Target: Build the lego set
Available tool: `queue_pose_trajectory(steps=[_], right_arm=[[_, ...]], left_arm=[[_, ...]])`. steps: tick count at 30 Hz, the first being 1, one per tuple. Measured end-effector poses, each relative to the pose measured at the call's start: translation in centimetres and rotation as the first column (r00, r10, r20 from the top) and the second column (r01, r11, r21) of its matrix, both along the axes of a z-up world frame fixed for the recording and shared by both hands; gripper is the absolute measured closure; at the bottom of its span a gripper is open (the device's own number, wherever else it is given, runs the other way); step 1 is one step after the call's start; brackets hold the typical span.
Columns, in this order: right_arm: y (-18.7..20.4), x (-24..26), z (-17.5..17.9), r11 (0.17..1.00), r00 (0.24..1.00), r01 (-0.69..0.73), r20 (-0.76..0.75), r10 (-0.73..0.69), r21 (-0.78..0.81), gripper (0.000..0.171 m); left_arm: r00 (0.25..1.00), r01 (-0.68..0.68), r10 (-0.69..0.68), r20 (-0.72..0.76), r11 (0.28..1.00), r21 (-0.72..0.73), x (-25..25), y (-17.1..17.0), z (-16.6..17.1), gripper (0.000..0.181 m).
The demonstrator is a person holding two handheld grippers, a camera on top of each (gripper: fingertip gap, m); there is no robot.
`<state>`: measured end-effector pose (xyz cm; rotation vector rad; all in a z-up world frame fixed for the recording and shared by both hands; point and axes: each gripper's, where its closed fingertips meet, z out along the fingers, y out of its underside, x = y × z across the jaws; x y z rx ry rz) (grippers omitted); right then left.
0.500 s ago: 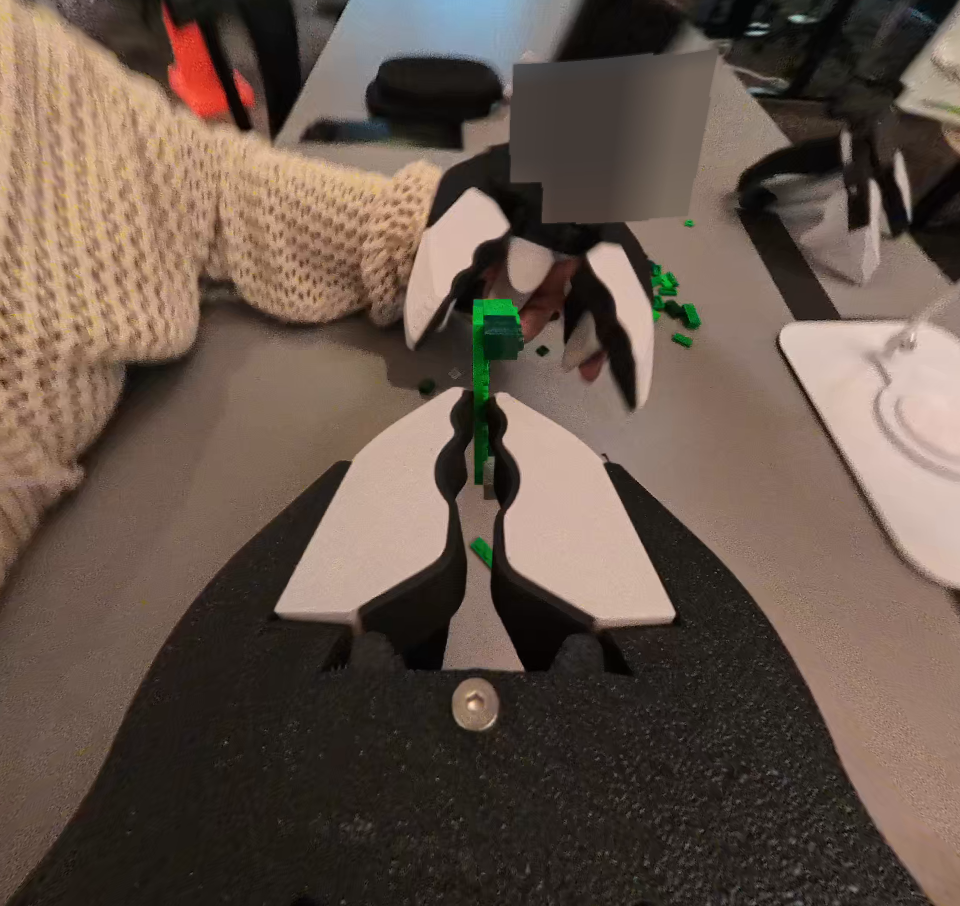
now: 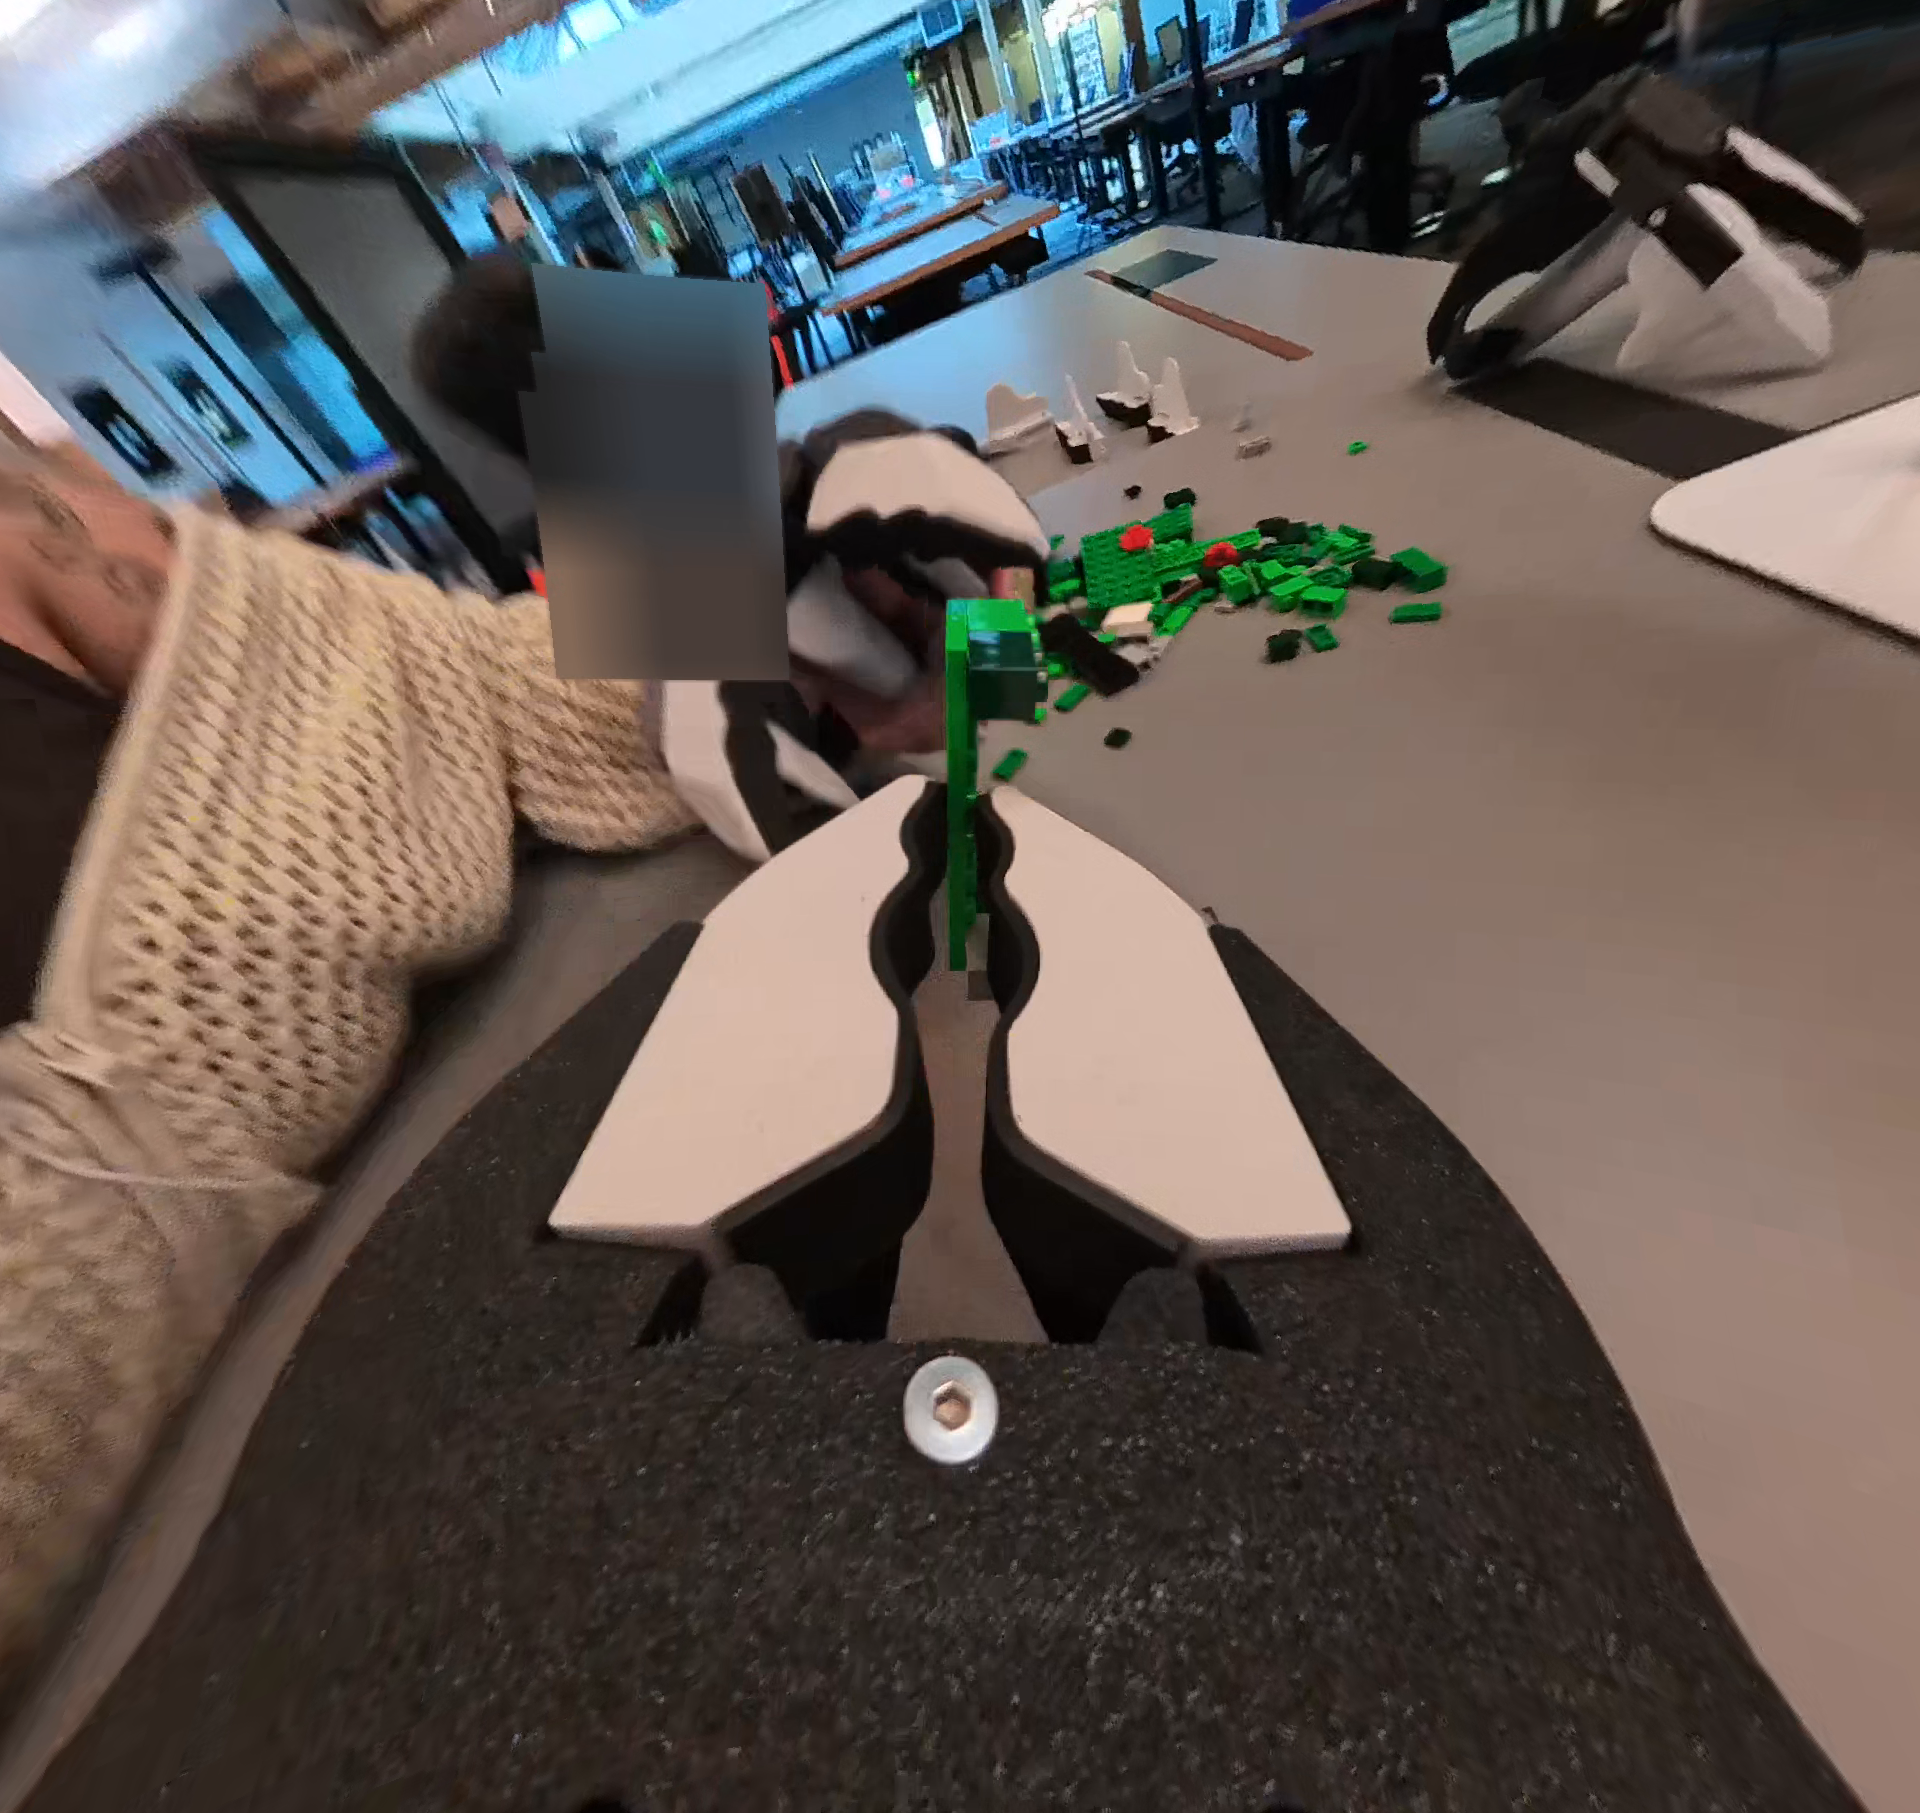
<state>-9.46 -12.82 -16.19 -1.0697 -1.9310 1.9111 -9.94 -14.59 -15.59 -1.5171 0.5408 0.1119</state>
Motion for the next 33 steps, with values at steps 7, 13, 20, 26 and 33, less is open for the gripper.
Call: queue_pose_trajectory(steps=[7, 13, 20, 26, 33], right_arm=[[-1.9, 0.5, -2.1, 0.979, 0.977, -0.076, -0.182, 0.110, 0.187, 0.167], [-2.4, 0.2, -2.5, 0.965, 0.967, -0.097, -0.206, 0.150, 0.245, 0.167], [-2.2, -0.4, -3.3, 0.955, 0.972, -0.082, -0.190, 0.140, 0.285, 0.166], [-0.3, -1.3, -4.1, 0.940, 0.984, 0.041, -0.176, 0.021, 0.340, 0.147], [3.3, -0.6, -3.9, 0.900, 0.982, 0.148, -0.169, -0.085, 0.409, 0.146]], left_arm=[[0.974, 0.029, -0.010, 0.226, 0.996, -0.080, -0.5, -0.2, 0.5, 0.134], [0.992, 0.035, -0.017, 0.125, 0.989, -0.145, 0.1, 0.1, -1.2, 0.162], [0.992, 0.027, -0.004, 0.129, 0.984, -0.178, -0.3, 0.2, -1.8, 0.164], [0.990, -0.095, 0.118, 0.080, 0.965, -0.245, -2.4, 0.6, -3.3, 0.165], [0.983, -0.158, 0.180, 0.038, 0.931, -0.328, -3.9, 0.5, -5.4, 0.165]])
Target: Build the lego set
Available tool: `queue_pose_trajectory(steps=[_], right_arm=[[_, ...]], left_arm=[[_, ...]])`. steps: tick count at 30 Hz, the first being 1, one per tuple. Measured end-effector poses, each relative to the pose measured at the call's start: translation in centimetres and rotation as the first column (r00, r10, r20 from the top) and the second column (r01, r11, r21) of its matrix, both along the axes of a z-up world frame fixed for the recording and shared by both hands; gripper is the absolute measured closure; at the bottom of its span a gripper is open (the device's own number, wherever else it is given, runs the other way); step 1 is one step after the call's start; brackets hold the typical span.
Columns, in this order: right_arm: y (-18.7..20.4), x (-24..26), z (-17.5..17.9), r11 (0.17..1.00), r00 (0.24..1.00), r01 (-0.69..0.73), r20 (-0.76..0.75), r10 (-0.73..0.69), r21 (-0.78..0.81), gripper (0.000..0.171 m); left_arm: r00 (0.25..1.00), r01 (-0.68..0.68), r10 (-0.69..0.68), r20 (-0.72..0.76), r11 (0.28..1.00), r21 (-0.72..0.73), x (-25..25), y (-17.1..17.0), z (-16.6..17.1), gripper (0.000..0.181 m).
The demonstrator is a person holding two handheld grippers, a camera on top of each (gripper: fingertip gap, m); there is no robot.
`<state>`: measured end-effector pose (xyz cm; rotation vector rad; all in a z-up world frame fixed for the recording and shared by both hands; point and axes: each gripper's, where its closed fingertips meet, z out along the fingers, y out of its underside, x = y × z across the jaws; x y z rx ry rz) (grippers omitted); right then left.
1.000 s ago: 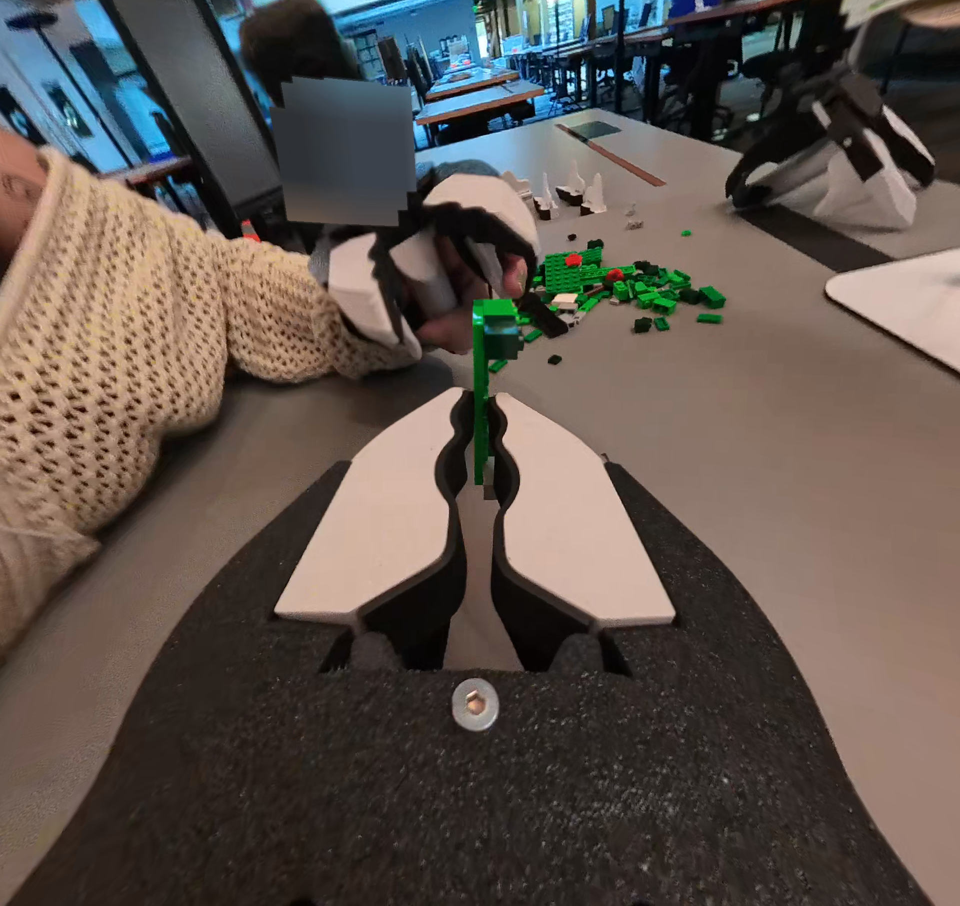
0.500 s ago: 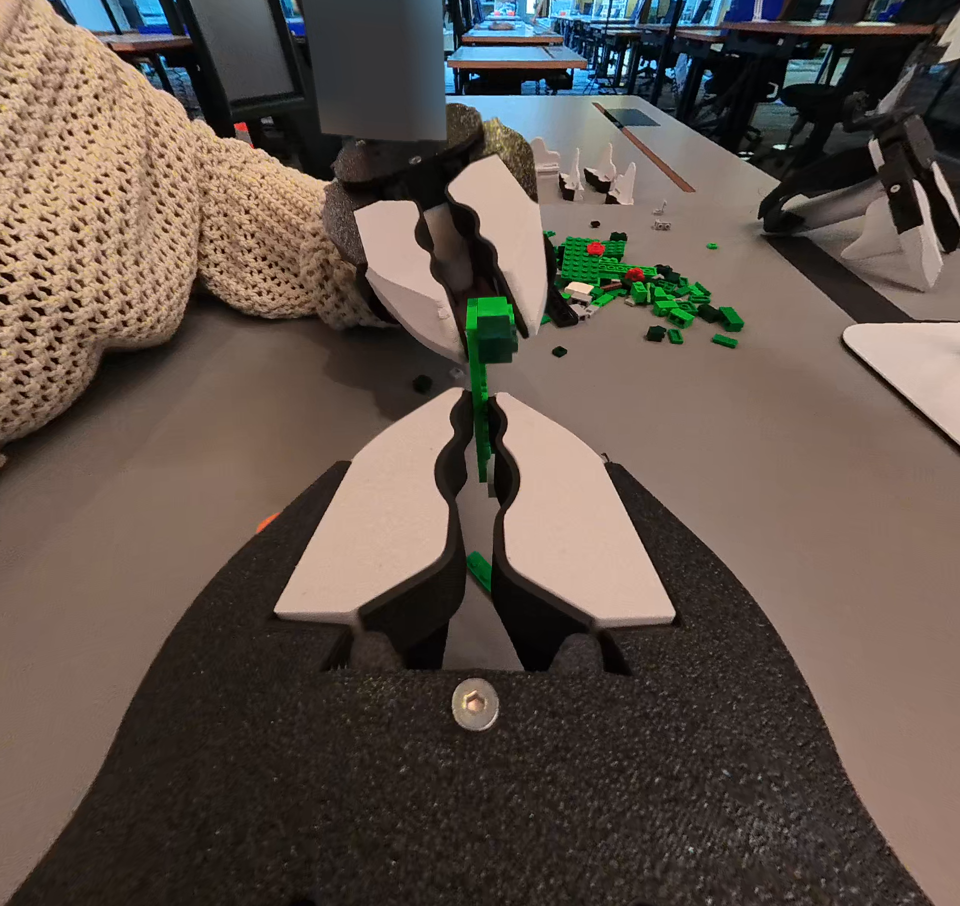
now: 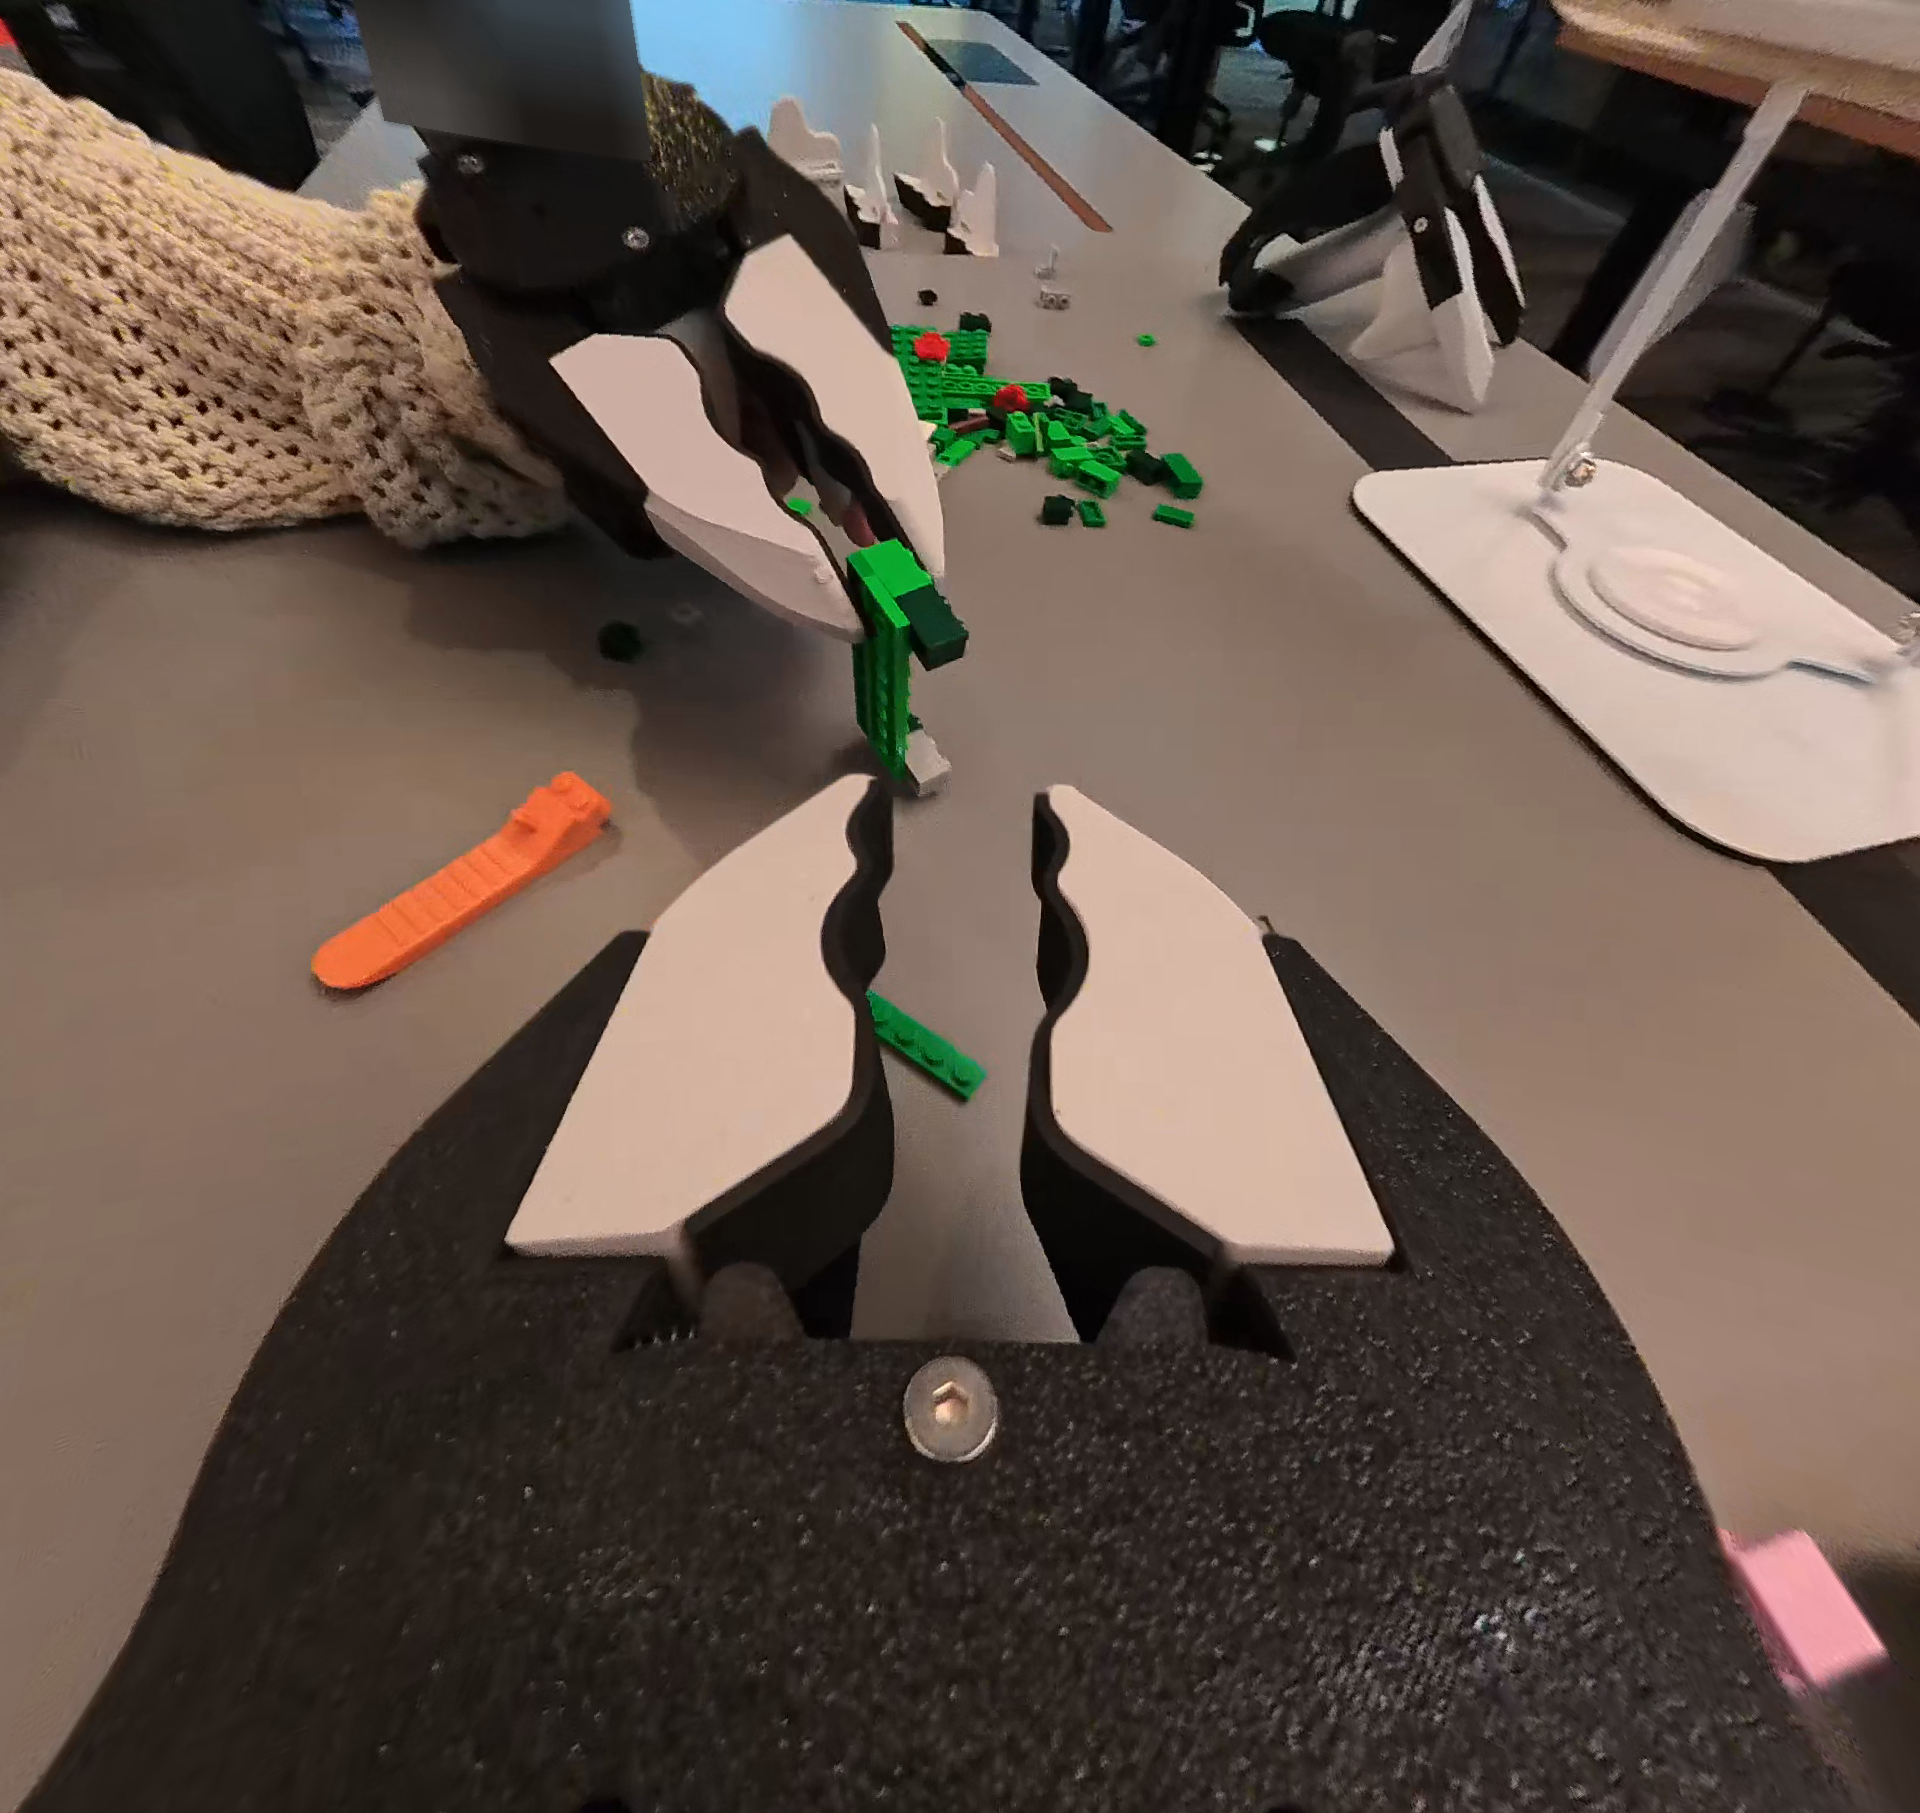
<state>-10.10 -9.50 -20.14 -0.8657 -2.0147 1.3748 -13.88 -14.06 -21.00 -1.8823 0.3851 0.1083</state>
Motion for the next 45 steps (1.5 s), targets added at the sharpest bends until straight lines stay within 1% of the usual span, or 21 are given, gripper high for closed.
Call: queue_pose_trajectory(steps=[9, 14, 17, 24, 28, 30, 32, 33, 35, 38, 40, 42, 45], right_arm=[[0.7, 0.3, -0.3, 1.000, 0.999, 0.001, 0.035, -0.001, 0.007, 0.149], [0.6, 0.3, -0.6, 1.000, 0.999, -0.007, 0.049, 0.007, 0.003, 0.149], [0.6, 0.3, -0.8, 1.000, 0.998, -0.009, 0.058, 0.009, 0.000, 0.150], [1.3, 0.9, -1.4, 0.999, 0.997, -0.017, 0.078, 0.014, 0.038, 0.150], [1.5, 1.7, -2.1, 0.996, 0.992, -0.062, 0.111, 0.055, 0.061, 0.148], [1.4, 2.2, -2.8, 0.992, 0.987, -0.090, 0.142, 0.077, 0.085, 0.146], [1.5, 2.7, -3.6, 0.986, 0.980, -0.113, 0.178, 0.091, 0.123, 0.144], [1.6, 2.8, -3.9, 0.980, 0.977, -0.126, 0.190, 0.096, 0.153, 0.143], [1.8, 3.0, -4.5, 0.959, 0.970, -0.172, 0.207, 0.125, 0.225, 0.142], [2.1, 3.0, -5.3, 0.907, 0.932, -0.286, 0.309, 0.189, 0.309, 0.141], [2.1, 2.7, -5.7, 0.844, 0.894, -0.382, 0.381, 0.235, 0.377, 0.141], [2.1, 2.2, -5.9, 0.763, 0.863, -0.464, 0.426, 0.273, 0.451, 0.144], [1.5, 1.7, -6.1, 0.691, 0.806, -0.555, 0.506, 0.308, 0.464, 0.144]], left_arm=[[0.998, -0.013, 0.015, 0.056, 1.000, -0.025, -1.1, -0.8, -0.8, 0.164], [0.996, 0.000, 0.005, 0.084, 0.998, -0.056, -1.1, -0.9, -1.2, 0.154], [0.996, -0.002, 0.006, 0.084, 0.999, -0.051, -1.0, -0.8, -1.1, 0.156], [0.993, -0.010, 0.016, 0.114, 0.999, -0.052, -1.6, -1.1, -0.9, 0.150], [0.994, -0.011, 0.017, 0.108, 0.998, -0.058, -1.6, -1.2, -1.0, 0.147], [0.994, -0.012, 0.019, 0.107, 0.998, -0.063, -1.6, -1.3, -1.0, 0.140], [0.994, -0.045, 0.049, 0.095, 0.998, -0.044, -2.0, -1.8, -0.5, 0.123], [0.994, -0.060, 0.061, 0.090, 0.998, -0.018, -2.1, -2.3, 0.1, 0.120], [0.994, -0.068, 0.063, 0.088, 0.996, 0.057, -1.9, -3.3, 1.5, 0.121], [0.998, -0.057, 0.053, 0.030, 0.989, 0.138, -1.6, -4.3, 2.9, 0.124], [0.999, -0.043, 0.046, -0.014, 0.985, 0.167, -1.3, -4.3, 3.4, 0.126], [1.000, -0.017, 0.021, -0.022, 0.984, 0.176, -0.8, -4.2, 3.7, 0.126], [0.999, 0.045, -0.041, -0.022, 0.979, 0.197, 0.4, -4.5, 4.2, 0.126]])
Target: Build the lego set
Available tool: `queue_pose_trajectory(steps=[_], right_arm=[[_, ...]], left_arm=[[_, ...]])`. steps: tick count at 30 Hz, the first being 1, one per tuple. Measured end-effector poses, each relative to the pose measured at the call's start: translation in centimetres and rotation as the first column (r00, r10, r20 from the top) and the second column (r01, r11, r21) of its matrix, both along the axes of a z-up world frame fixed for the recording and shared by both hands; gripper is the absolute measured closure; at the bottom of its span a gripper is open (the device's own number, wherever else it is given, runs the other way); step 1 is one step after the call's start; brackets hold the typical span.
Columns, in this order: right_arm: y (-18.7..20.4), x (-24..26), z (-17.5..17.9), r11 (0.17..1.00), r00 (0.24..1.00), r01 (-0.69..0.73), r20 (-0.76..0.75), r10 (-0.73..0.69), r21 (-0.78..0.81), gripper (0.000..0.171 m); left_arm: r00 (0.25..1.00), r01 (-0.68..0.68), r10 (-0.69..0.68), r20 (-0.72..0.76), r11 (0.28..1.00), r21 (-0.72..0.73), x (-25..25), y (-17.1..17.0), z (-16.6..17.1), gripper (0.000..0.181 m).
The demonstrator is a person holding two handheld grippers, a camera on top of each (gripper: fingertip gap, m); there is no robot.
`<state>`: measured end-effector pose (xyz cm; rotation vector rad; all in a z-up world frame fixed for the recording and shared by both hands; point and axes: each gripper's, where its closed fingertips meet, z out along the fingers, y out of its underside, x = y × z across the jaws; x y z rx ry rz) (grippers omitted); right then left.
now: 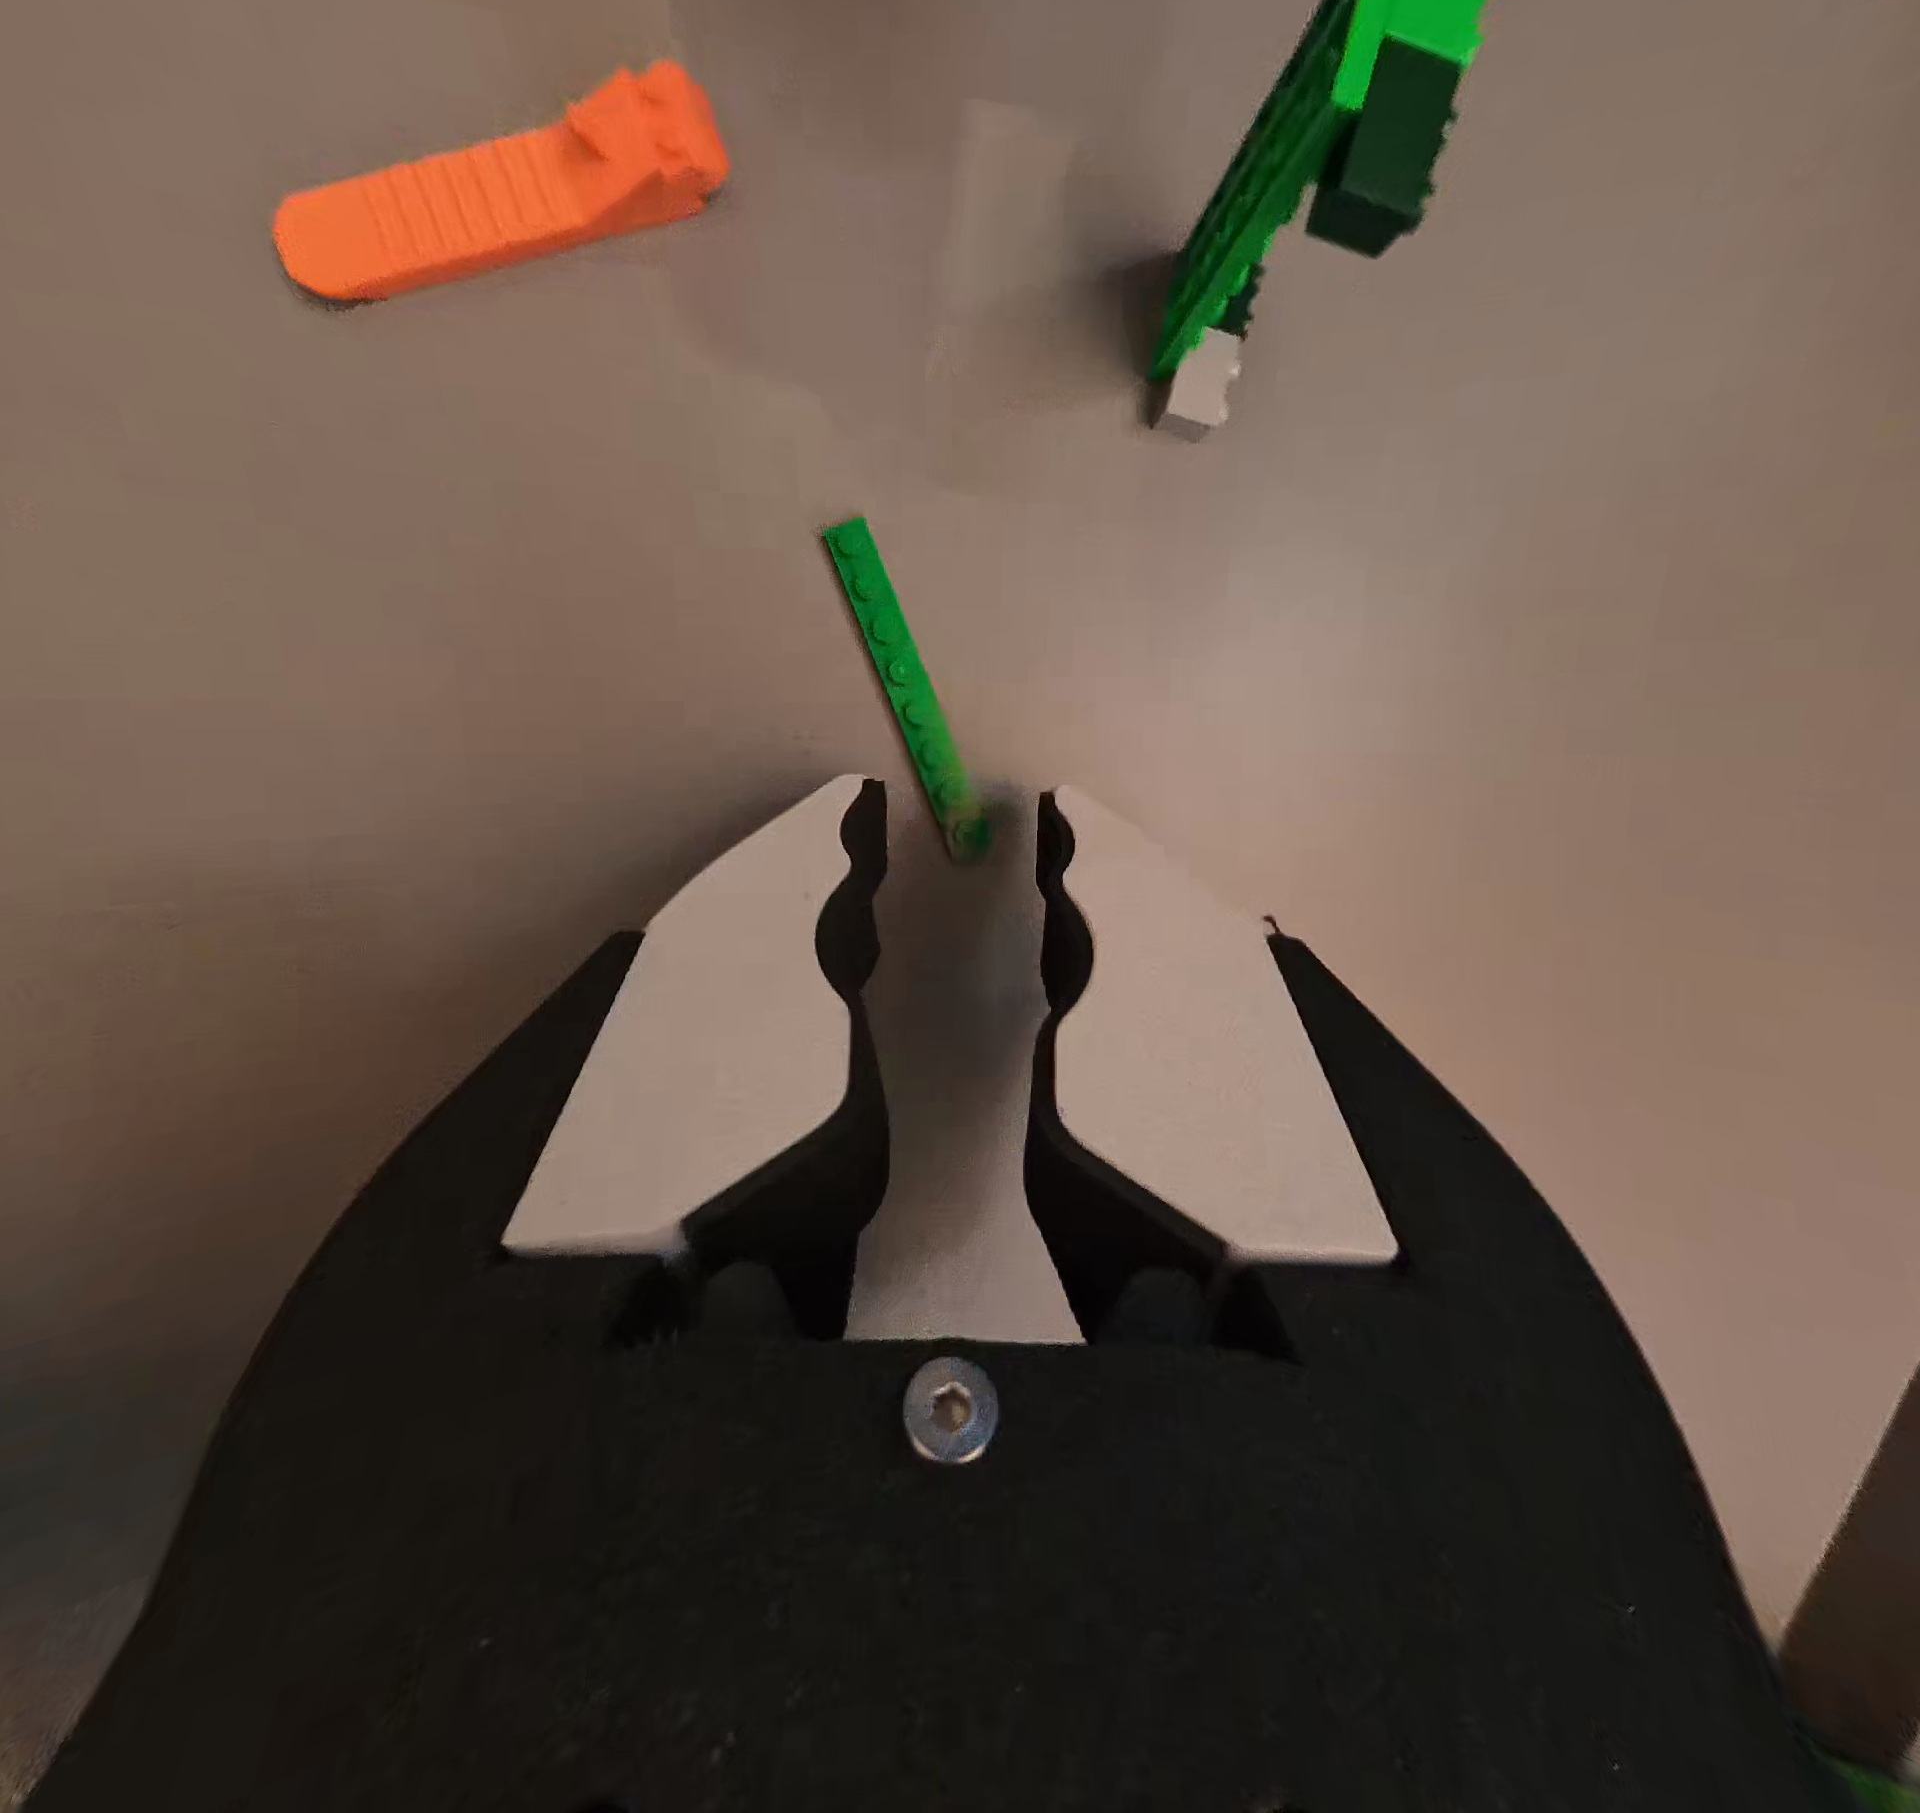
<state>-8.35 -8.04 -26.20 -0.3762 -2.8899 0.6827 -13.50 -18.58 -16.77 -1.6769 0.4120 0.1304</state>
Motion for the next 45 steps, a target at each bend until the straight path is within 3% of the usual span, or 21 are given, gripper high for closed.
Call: queue_pose_trajectory(steps=[5, 6, 8, 12, 15, 20, 24, 26, 28, 29, 31, 33, 34, 36, 38, 41, 45], right_arm=[[-0.5, 0.3, -0.8, 0.991, 0.990, -0.078, 0.121, 0.066, 0.105, 0.155], [-0.4, 0.2, -1.0, 0.989, 0.991, -0.070, 0.127, 0.053, 0.131, 0.163], [-0.5, 0.4, -1.0, 0.988, 0.990, -0.048, 0.138, 0.027, 0.150, 0.164], [-0.8, 0.9, 0.7, 0.987, 1.000, -0.022, -0.004, 0.023, 0.158, 0.164], [-2.1, 2.1, 4.0, 0.996, 0.990, 0.006, -0.141, 0.006, 0.086, 0.164], [-4.0, 5.1, 6.9, 0.998, 0.995, 0.051, -0.084, -0.054, -0.042, 0.164], [-4.6, 6.2, 7.7, 0.993, 0.997, 0.063, -0.028, -0.066, -0.096, 0.164], [-4.6, 6.3, 7.9, 0.993, 0.997, 0.066, -0.024, -0.069, -0.098, 0.164], [-4.6, 6.1, 8.1, 0.992, 0.996, 0.077, -0.045, -0.082, -0.104, 0.163], [-4.5, 5.8, 8.6, 0.988, 0.991, 0.093, -0.080, -0.103, -0.125, 0.162], [-4.0, 4.4, 10.5, 0.967, 0.959, 0.148, -0.208, -0.192, -0.209, 0.142], [-4.0, 3.9, 13.5, 0.906, 0.918, 0.148, -0.285, -0.275, -0.398, 0.139], [-4.3, 3.9, 15.3, 0.848, 0.900, 0.112, -0.308, -0.308, -0.518, 0.138], [-4.6, 4.3, 18.8, 0.700, 0.867, 0.007, -0.345, -0.360, -0.714, 0.143], [-5.0, 4.7, 20.6, 0.590, 0.849, -0.069, -0.359, -0.389, -0.804, 0.152], [-6.8, 5.4, 21.5, 0.500, 0.865, -0.132, -0.346, -0.363, -0.856, 0.153], [-8.6, 4.7, 21.8, 0.472, 0.857, -0.124, -0.334, -0.393, -0.873, 0.157]], left_arm=[[0.995, 0.099, -0.099, -0.007, 0.995, 0.013, 2.4, 0.0, 0.6, 0.130], [0.994, 0.105, -0.104, -0.020, 0.994, 0.007, 2.8, 0.1, 0.4, 0.130], [0.993, 0.109, -0.109, -0.048, 0.994, -0.004, 3.5, 0.4, 0.1, 0.132], [0.994, 0.081, -0.080, -0.079, 0.997, 0.005, 5.1, 1.0, 0.4, 0.144], [0.987, 0.007, -0.005, -0.161, 1.000, 0.012, 6.1, 1.9, 0.6, 0.141], [0.810, -0.010, 0.036, -0.586, 0.999, 0.047, 8.7, 3.7, -0.4, 0.144], [0.675, 0.016, 0.068, -0.735, 0.994, 0.106, 9.7, 4.2, -0.2, 0.171], [0.592, 0.034, 0.088, -0.801, 0.990, 0.133, 10.2, 4.1, -0.1, 0.174], [0.568, 0.028, 0.091, -0.818, 0.991, 0.130, 10.3, 4.0, -0.4, 0.177], [0.606, 0.023, 0.099, -0.789, 0.990, 0.142, 10.2, 3.9, -0.3, 0.177], [0.780, 0.022, 0.087, -0.619, 0.986, 0.165, 9.7, 3.6, 0.5, 0.177], [0.964, 0.039, 0.015, -0.265, 0.980, 0.196, 9.2, 3.1, 2.6, 0.177], [0.996, 0.081, -0.072, -0.049, 0.972, 0.219, 9.2, 2.8, 3.9, 0.177], [0.927, 0.171, -0.261, 0.271, 0.933, 0.316, 9.3, 1.9, 6.5, 0.177], [0.813, 0.220, -0.402, 0.422, 0.882, 0.418, 9.3, 1.1, 8.2, 0.178], [0.682, 0.239, -0.517, 0.517, 0.826, 0.510, 9.1, 0.4, 9.3, 0.177], [0.672, 0.239, -0.545, 0.501, 0.800, 0.550, 9.0, 0.0, 9.6, 0.178]])
